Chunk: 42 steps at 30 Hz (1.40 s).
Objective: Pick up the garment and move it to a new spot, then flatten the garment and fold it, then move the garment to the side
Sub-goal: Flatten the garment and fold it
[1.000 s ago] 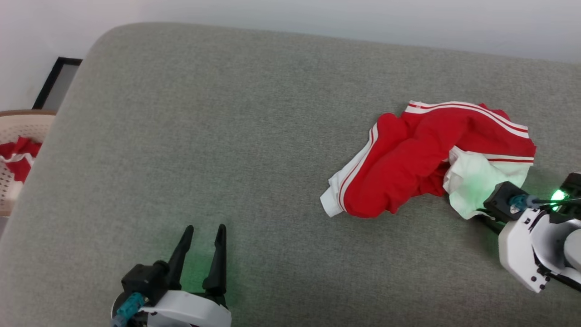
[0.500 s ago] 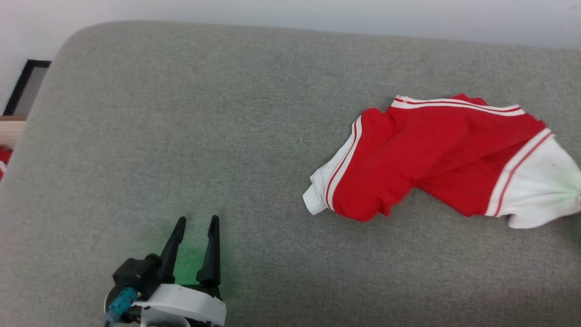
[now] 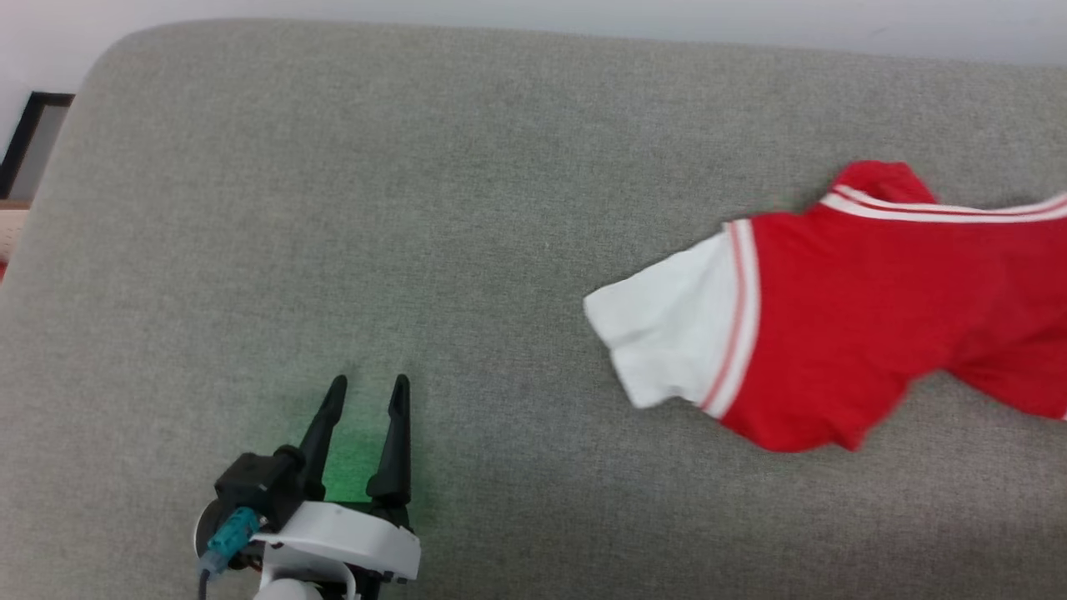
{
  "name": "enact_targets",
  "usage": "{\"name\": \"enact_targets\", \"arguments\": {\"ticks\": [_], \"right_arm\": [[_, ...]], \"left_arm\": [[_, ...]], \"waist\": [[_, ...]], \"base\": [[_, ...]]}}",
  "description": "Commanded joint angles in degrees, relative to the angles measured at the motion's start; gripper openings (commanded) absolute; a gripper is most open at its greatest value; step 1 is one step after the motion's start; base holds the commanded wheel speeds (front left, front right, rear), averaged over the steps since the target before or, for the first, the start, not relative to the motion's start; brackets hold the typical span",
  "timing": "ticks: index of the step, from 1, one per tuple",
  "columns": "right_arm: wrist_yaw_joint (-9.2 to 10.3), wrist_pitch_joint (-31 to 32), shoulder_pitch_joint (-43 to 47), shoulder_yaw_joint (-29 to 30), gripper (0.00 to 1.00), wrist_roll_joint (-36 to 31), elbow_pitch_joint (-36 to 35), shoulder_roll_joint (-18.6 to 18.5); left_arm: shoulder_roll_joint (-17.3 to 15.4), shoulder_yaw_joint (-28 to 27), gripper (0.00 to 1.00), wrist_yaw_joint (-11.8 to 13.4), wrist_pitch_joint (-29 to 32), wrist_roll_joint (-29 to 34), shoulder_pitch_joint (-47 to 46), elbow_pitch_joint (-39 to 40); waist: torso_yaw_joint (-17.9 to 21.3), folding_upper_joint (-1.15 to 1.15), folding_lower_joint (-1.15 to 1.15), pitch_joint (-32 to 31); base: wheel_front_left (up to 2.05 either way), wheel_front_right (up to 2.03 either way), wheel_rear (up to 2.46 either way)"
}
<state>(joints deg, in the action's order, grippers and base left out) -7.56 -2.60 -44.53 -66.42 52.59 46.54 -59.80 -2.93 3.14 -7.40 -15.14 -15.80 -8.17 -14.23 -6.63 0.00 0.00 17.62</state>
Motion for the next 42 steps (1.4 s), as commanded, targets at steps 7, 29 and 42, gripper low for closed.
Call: {"name": "enact_targets", "arguments": {"ticks": [7, 29, 42], "right_arm": [[0.13, -2.02, 1.30, 0.92, 0.00, 1.68, 4.95, 2.11], [0.13, -12.51, 8.76, 36.87, 1.00, -4.06, -11.53, 15.72], [0.13, -12.52, 19.66, 48.99, 1.00, -15.87, -26.40, 28.27]], "left_arm": [[0.02, -0.48, 1.00, -0.12, 0.00, 1.27, -0.30, -0.24], [-20.38, 27.39, 1.00, -0.05, 17.52, -11.06, -30.63, -8.05], [-26.75, 43.42, 1.00, -0.02, 54.30, -38.42, -46.41, -12.05]], "waist": [[0.37, 0.00, 0.00, 0.13], [14.20, 0.00, 0.00, 1.12], [19.49, 0.00, 0.00, 3.67]], "base": [[0.00, 0.00, 0.00], [0.00, 0.00, 0.00], [0.00, 0.00, 0.00]]}}
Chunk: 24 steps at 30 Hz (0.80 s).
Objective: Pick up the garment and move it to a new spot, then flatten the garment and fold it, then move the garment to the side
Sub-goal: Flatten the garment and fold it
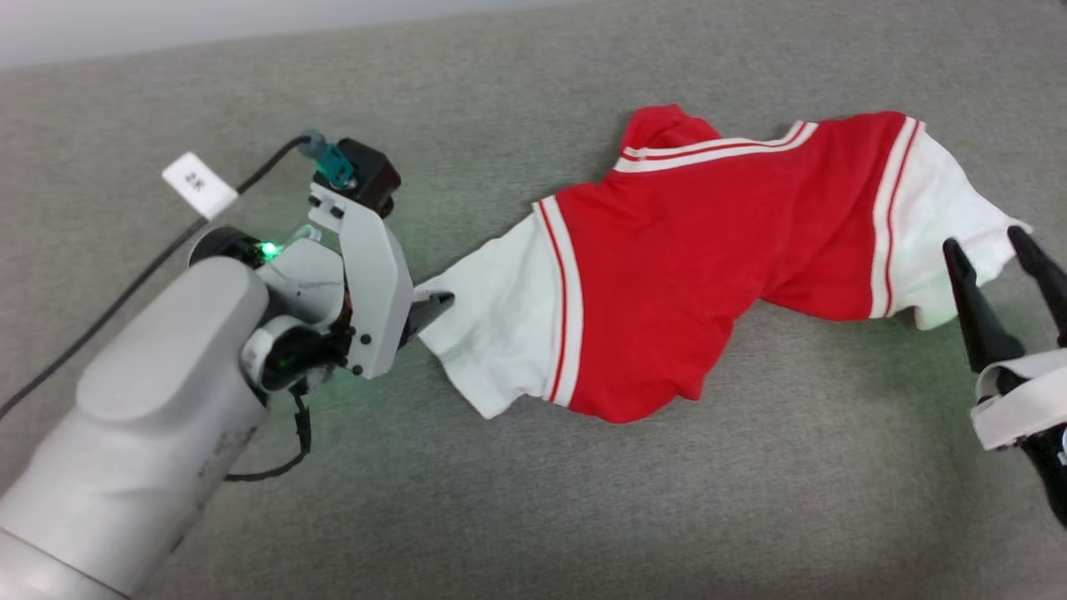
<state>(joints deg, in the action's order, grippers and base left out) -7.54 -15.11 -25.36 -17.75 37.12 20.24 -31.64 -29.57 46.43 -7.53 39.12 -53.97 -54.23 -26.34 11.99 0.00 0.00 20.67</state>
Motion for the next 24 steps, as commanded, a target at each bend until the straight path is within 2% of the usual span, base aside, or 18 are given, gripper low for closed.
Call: {"name": "enact_targets", "arguments": {"ticks": [1, 6, 8, 9, 13, 17, 24], "right_arm": [[0.10, -0.02, 0.80, 0.49, 1.00, -0.69, -0.22, 0.50], [0.10, -0.01, 1.46, 0.67, 1.00, -1.22, -0.57, 1.63], [0.10, -0.01, 1.35, 0.71, 1.00, -1.10, -0.69, 1.92], [0.10, -0.01, 1.21, 0.77, 1.00, -1.13, -0.72, 1.95], [0.10, -0.01, 0.92, 1.71, 1.00, -1.51, -0.52, 1.69], [0.10, -0.01, 1.21, 0.99, 1.00, -2.32, -0.42, 1.99], [0.10, -0.02, 1.76, -0.13, 1.00, -2.75, -0.97, 2.00]], "left_arm": [[-0.53, 0.27, 1.00, 0.11, 1.46, -1.62, -0.50, 0.00], [-2.26, 3.48, 0.98, 0.12, 6.55, -3.59, -0.26, 0.33], [-2.02, 3.64, 0.41, 0.11, 7.27, -5.28, 0.14, 0.26], [-1.74, 3.48, 0.00, 0.11, 7.38, -6.44, 0.28, 0.53], [-2.87, 2.57, 0.00, 0.13, 5.33, -6.16, -1.57, 0.19], [-4.85, 0.50, 0.00, 1.22, 2.40, -5.23, -2.97, -1.83], [-10.12, -1.94, 0.00, 4.60, 1.14, -4.50, -3.54, -3.63]], "waist": [[1.00, 0.00, 0.00, 0.59], [1.36, 0.00, 0.00, 0.82], [1.39, 0.00, 0.00, 0.95], [1.36, 0.00, 0.00, 1.03], [0.62, 0.00, 0.00, 1.02], [-0.39, 0.00, 0.00, 0.44], [-1.98, 0.00, 0.00, -0.43]], "base": [[0.00, 0.00, 0.00], [0.00, 0.00, 0.00], [0.00, 0.00, 0.00], [0.00, 0.00, 0.00], [0.00, 0.00, 0.00], [0.00, 0.00, 0.00], [0.00, 0.00, 0.00]]}}
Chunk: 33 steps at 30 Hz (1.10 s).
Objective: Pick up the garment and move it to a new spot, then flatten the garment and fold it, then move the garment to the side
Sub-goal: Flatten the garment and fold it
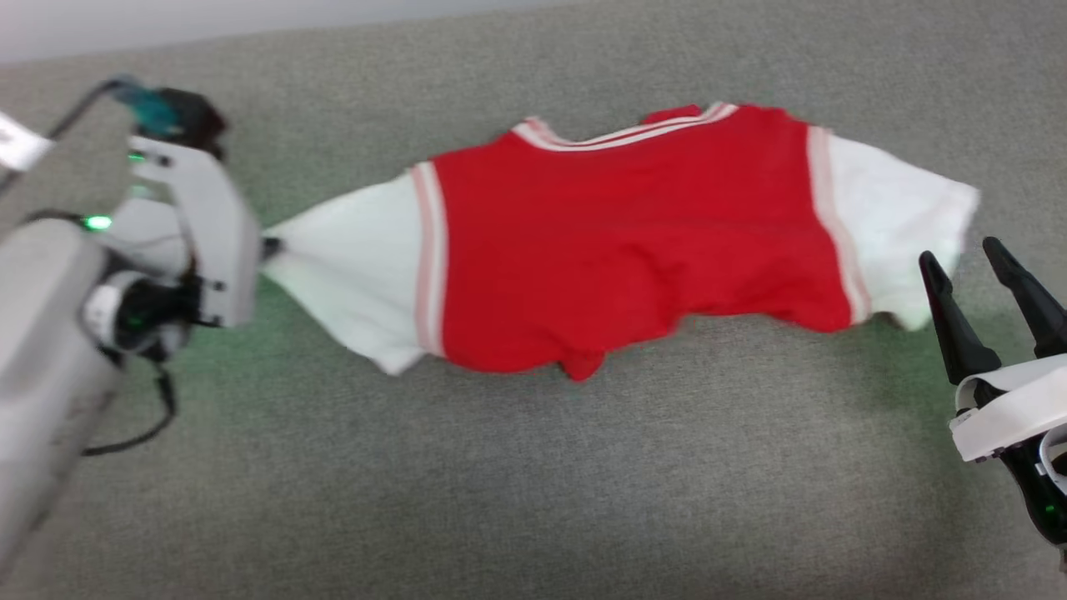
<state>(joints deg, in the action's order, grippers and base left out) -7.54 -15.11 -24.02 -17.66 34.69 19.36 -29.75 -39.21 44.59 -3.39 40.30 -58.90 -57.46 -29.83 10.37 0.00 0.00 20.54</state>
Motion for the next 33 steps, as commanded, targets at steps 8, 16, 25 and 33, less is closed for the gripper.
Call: {"name": "enact_targets", "arguments": {"ticks": [8, 16, 25, 33], "right_arm": [[0.10, -0.02, 0.36, -1.54, 1.00, 0.05, -0.08, -0.40], [0.10, -0.02, 0.82, -2.41, 1.00, 0.51, 0.32, -0.89], [0.10, -0.02, 1.69, -3.60, 1.00, 1.93, 0.56, -1.85], [0.10, -0.02, 1.41, -6.11, 1.00, 4.67, 1.68, -3.41]], "left_arm": [[-4.47, -0.09, 0.00, 2.90, -0.39, 2.13, 0.89, -0.23], [-3.34, -0.58, 0.00, 2.94, -3.64, 1.31, 3.18, -1.02], [-2.59, -2.28, 1.00, 1.47, -16.01, 1.72, 8.93, -0.58], [0.96, -3.89, 1.00, 1.55, -32.70, 2.56, 16.86, 1.60]], "waist": [[-0.73, 0.00, 0.00, -0.76], [-0.79, 0.00, 0.00, -1.79], [-3.02, 0.00, 0.00, -5.31], [-6.79, 0.00, 0.00, -7.11]], "base": [[0.00, 0.00, 0.00], [0.00, 0.00, 0.00], [0.00, 0.00, 0.00], [0.00, 0.00, 0.00]]}}
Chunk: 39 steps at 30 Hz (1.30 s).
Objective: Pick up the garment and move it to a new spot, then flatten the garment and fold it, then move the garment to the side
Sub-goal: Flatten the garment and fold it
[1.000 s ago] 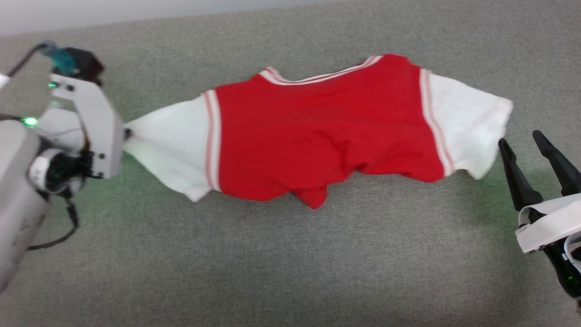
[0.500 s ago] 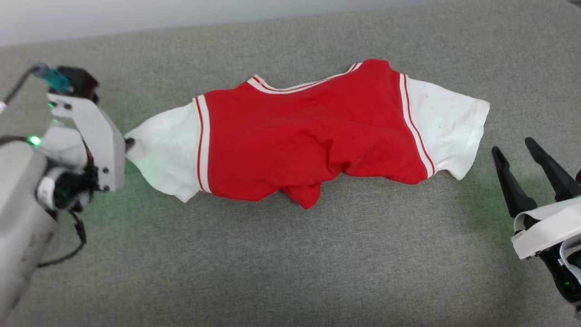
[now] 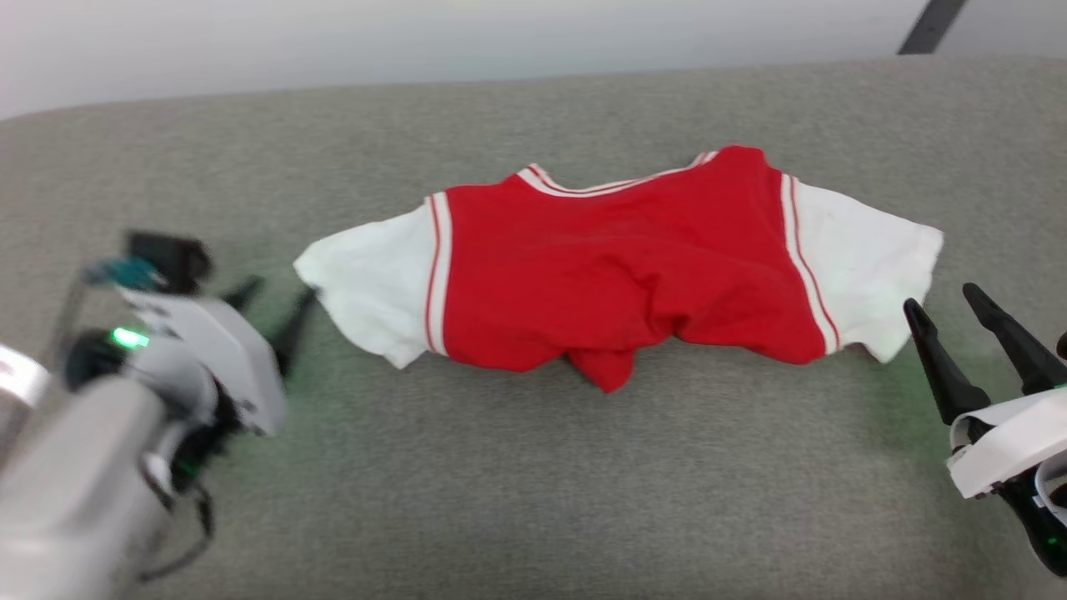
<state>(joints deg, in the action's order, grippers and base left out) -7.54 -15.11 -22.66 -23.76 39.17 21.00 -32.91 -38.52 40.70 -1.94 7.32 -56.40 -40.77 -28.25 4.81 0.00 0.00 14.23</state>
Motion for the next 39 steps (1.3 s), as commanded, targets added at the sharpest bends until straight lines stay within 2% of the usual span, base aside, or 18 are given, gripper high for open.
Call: {"name": "enact_targets", "arguments": {"ticks": [1, 11, 17, 21, 29, 33, 39], "right_arm": [[0.10, -0.02, -0.28, -0.26, 1.00, 0.74, 0.31, -0.42], [0.11, 1.42, -2.83, -1.70, 1.00, 4.12, 4.38, -2.36], [0.11, 6.31, -5.81, -3.91, 1.00, 4.40, 7.28, -5.29], [0.11, 14.25, -9.79, -8.39, 1.00, 5.85, 7.02, -8.86], [0.11, 34.83, -23.46, -15.78, 1.00, 15.11, 7.29, -17.82], [0.11, 40.39, -28.84, -18.24, 1.00, 19.08, 8.59, -19.94], [0.11, 44.46, -34.83, -23.67, 1.00, 20.09, 9.73, -22.26]], "left_arm": [[0.50, 0.09, 1.00, 0.39, -1.28, 0.60, 1.04, 0.62], [8.21, -0.61, 1.00, 5.70, -19.61, 4.31, 9.53, 4.74], [12.79, -3.48, 1.00, 9.23, -22.48, 9.79, 14.00, 7.55], [14.65, -8.19, 1.00, 10.65, -22.42, 15.76, 19.02, 12.07], [18.35, -14.80, 1.00, 10.64, -22.45, 24.98, 25.23, 19.54], [20.15, -16.41, 1.00, 9.71, -22.45, 27.86, 26.18, 21.69], [22.82, -18.52, 1.00, 7.95, -22.46, 30.40, 26.65, 23.30]], "waist": [[-1.76, 0.00, 0.00, -0.90], [-7.53, 0.00, 0.00, -1.10], [-10.08, 0.00, 0.00, -0.61], [-10.63, 0.00, 0.00, 0.25], [-12.22, 0.00, 0.00, 4.03], [-13.89, 0.00, 0.00, 6.19], [-16.30, 0.00, 0.00, 9.68]], "base": [[0.00, 0.00, 0.00], [0.00, 0.00, 0.00], [0.00, 0.00, 0.00], [0.00, 0.00, 0.00], [0.00, 0.00, 0.00], [0.00, 0.00, 0.00], [0.00, 0.00, 0.00]]}}
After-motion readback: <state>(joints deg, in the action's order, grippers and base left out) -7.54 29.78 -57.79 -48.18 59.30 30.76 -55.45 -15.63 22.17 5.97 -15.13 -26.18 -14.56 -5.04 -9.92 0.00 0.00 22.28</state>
